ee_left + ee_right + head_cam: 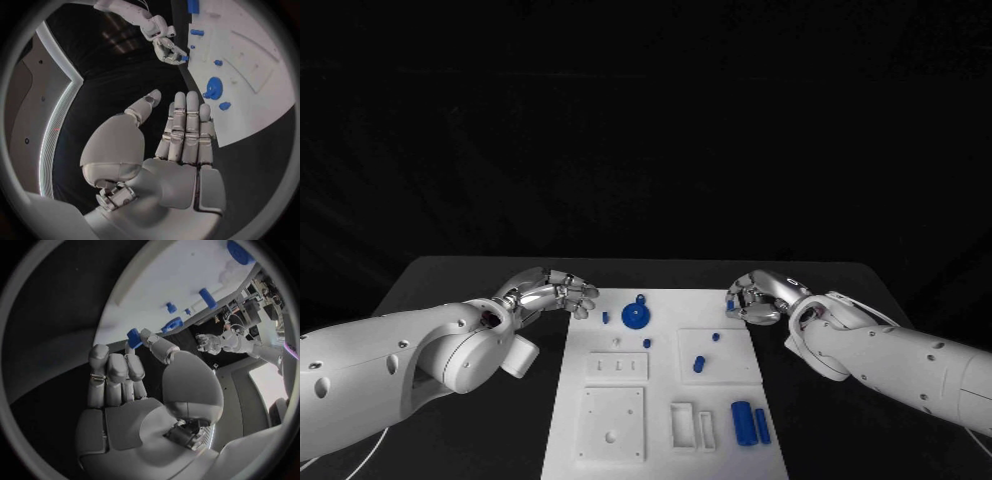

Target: Assemble the parts on the task board

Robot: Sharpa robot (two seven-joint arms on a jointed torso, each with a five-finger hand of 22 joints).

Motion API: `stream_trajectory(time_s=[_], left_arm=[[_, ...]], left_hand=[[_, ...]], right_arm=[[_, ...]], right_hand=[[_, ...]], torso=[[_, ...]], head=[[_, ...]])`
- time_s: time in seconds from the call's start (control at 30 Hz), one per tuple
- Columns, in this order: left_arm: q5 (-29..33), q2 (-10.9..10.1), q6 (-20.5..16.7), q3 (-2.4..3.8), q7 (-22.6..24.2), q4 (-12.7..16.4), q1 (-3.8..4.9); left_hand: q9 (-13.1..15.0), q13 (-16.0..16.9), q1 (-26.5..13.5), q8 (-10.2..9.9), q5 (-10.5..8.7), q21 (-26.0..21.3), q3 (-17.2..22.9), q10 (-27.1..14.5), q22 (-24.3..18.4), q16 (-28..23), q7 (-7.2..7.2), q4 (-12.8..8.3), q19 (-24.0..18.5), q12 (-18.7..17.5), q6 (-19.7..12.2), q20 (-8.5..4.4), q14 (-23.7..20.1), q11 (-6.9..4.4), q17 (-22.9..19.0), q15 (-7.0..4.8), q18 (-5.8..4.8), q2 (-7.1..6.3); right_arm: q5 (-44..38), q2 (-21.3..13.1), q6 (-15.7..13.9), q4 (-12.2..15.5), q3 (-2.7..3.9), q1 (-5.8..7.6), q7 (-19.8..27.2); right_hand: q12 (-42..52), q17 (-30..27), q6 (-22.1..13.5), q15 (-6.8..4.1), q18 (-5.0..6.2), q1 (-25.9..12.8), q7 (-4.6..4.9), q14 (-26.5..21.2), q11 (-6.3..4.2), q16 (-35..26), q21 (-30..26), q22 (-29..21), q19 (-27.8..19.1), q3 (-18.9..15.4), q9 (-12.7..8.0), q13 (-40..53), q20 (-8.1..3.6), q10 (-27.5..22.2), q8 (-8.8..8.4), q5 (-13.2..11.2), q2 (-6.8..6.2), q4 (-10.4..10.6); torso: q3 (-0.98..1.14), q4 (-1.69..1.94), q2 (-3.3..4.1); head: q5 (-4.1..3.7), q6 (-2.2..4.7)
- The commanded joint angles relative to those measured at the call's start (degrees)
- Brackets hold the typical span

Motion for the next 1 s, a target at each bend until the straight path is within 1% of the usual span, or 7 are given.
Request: stream_trajectory(time_s=[0.03,0.13,0.2,0.27,0.43,0.63,1.0], left_arm=[[-1.00,0.87,-0.62,0.19,-5.53,-0.45,0.31],[-1.57,1.79,-0.14,0.22,-8.84,-0.87,0.52],[-3.32,2.46,0.12,0.25,-11.12,-0.98,0.73],[-3.62,2.99,-0.40,0.28,-13.16,-0.94,0.81],[-4.88,4.69,-1.29,0.29,-15.82,-1.39,1.04],[-5.46,6.26,-3.40,0.32,-17.56,-1.11,1.18],[-6.05,8.19,-4.01,0.32,-18.16,-1.22,1.17]], left_hand=[[-0.22,0.52,-1.55,0.23,-0.41,0.65,-0.36,1.44,0.02,1.29,-0.13,1.02,1.24,0.57,0.62,-0.58,1.21,-0.66,0.72,-0.72,0.45,-0.30],[-0.45,1.45,-2.76,-0.03,-1.11,1.57,-0.74,3.48,0.20,3.12,-0.25,2.17,2.86,1.60,0.77,-1.41,2.77,-1.56,1.65,-1.74,0.64,-0.70],[-0.69,2.12,-3.65,-0.34,-4.10,1.97,-1.01,4.29,0.25,4.24,-0.35,3.01,3.51,2.16,0.70,-1.99,3.22,-1.91,2.23,-2.25,0.68,-1.06],[-0.86,2.57,-4.19,-0.57,-5.15,2.12,-1.07,4.45,0.24,4.88,-0.37,3.66,3.73,2.44,0.67,-2.28,3.21,-2.00,2.55,-2.46,0.59,-1.74],[-1.14,3.55,-4.92,-0.91,-5.77,2.32,-1.03,4.75,0.20,6.14,-0.46,4.98,4.01,3.16,0.70,-2.77,3.23,-2.20,3.10,-2.83,0.39,-2.87],[-2.11,3.95,-6.14,-1.93,-5.84,0.88,-0.09,0.76,-0.24,4.97,0.41,8.05,1.15,1.86,-0.28,-1.78,-0.64,-0.94,2.26,-1.38,-0.35,-5.05],[-2.53,4.15,-5.51,-1.92,-5.84,0.20,0.21,-0.98,-0.45,3.81,0.50,8.81,-0.10,1.23,-0.12,-0.89,-1.99,-0.30,1.34,-0.50,-0.28,-5.14]], right_arm=[[-6.21,0.04,-0.32,1.92,0.08,1.40,-3.90],[-10.44,0.06,0.49,4.67,0.09,2.51,-7.24],[-13.36,0.27,0.74,6.97,0.09,3.33,-9.61],[-15.28,0.61,1.01,9.17,0.09,3.99,-11.80],[-19.23,1.92,1.65,13.35,0.10,4.65,-15.82],[-23.38,3.77,1.49,17.37,0.11,4.79,-20.43],[-24.73,7.22,0.58,18.99,0.12,4.83,-22.73]], right_hand=[[0.31,0.06,0.63,-0.43,3.53,-0.04,0.02,0.06,-0.22,-0.33,0.24,0.85,-0.01,0.25,0.37,4.57,-0.32,0.08,0.38,-0.24,0.33,0.01],[0.30,0.08,0.66,-0.49,3.53,0.01,-0.02,0.07,-0.27,-0.33,0.26,0.84,0.05,0.38,0.41,4.57,-0.36,0.07,0.40,-0.23,0.21,-0.02],[0.27,0.11,0.64,-0.56,3.53,0.42,-0.07,0.08,-0.33,-0.35,0.25,0.80,0.10,0.91,0.45,4.58,-0.43,0.05,0.35,-0.09,-0.04,-0.26],[0.20,0.14,0.69,-0.57,3.53,0.46,-0.08,0.11,-0.33,-0.38,0.25,0.76,0.20,1.35,0.49,4.57,-0.45,0.02,0.31,-0.08,-0.65,-0.18],[0.16,0.19,0.69,-0.58,3.53,0.44,-0.08,0.15,-0.35,-0.40,0.24,0.71,0.35,1.83,0.53,4.58,-0.48,0.01,0.23,-0.11,-1.16,0.09],[0.10,0.26,0.75,-0.60,3.53,0.45,-0.10,0.21,-0.37,-0.43,0.23,0.65,0.53,2.50,0.60,4.57,-0.52,0.01,0.16,-0.10,-1.73,0.60],[0.16,0.32,0.81,-0.61,3.53,0.53,-0.11,0.27,-0.38,-0.47,0.22,0.62,0.69,3.18,0.68,4.61,-0.56,0.12,0.09,-0.02,-2.27,1.14]], torso=[[0.05,-0.02,-0.08],[0.04,-0.09,-0.15],[0.03,-0.14,-0.28],[0.02,-0.28,-0.53],[-0.01,-0.38,-1.04],[-0.13,-0.23,-1.65],[-0.36,-0.10,-2.18]], head=[[0.08,0.36],[0.17,0.53],[0.18,0.63],[0.35,0.54],[0.66,0.73],[1.44,0.89],[1.80,0.62]])
